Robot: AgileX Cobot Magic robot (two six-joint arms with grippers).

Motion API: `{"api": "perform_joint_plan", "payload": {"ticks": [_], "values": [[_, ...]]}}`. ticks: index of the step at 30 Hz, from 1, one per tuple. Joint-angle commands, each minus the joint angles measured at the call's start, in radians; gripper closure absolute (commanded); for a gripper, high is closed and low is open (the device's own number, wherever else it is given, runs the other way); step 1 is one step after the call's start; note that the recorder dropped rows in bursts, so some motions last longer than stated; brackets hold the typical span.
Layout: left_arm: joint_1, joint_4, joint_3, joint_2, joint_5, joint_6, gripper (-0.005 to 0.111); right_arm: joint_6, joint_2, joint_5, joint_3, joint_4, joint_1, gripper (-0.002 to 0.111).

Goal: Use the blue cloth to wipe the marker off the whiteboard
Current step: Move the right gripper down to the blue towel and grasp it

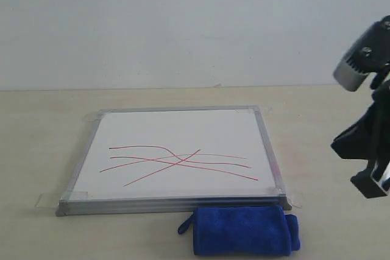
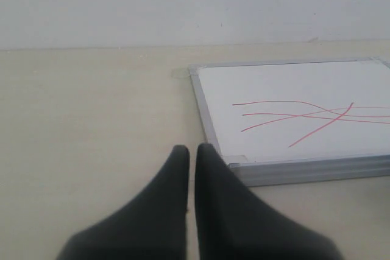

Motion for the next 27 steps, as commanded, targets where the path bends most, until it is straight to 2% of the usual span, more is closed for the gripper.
{"api": "perform_joint_plan", "payload": {"ticks": [1, 7, 11, 17, 21, 24, 27], "values": [[0.002, -0.002, 0.004, -0.002, 0.001, -0.010, 0.103, -0.177, 0.112, 0.110, -0.100, -0.017, 0.079, 0.108], [0.002, -0.002, 0.004, -0.002, 0.001, -0.010, 0.103, -0.220, 0.260, 0.259, -0.192, -0.232, 0.234, 0.108], [0.002, -0.002, 0.004, -0.002, 0.001, -0.010, 0.103, -0.159, 0.342, 0.269, -0.199, -0.355, 0.339, 0.108], [0.002, -0.002, 0.004, -0.002, 0.001, -0.010, 0.103, -0.065, 0.431, 0.232, -0.199, -0.404, 0.467, 0.108], [0.002, -0.002, 0.004, -0.002, 0.001, -0.010, 0.103, 0.036, 0.477, 0.177, -0.199, -0.404, 0.512, 0.108], [0.002, -0.002, 0.004, -0.002, 0.001, -0.010, 0.103, 0.050, 0.508, 0.130, -0.199, -0.404, 0.523, 0.095], [0.002, -0.002, 0.004, -0.002, 0.001, -0.010, 0.103, 0.069, 0.538, 0.090, -0.199, -0.404, 0.523, 0.069]]}}
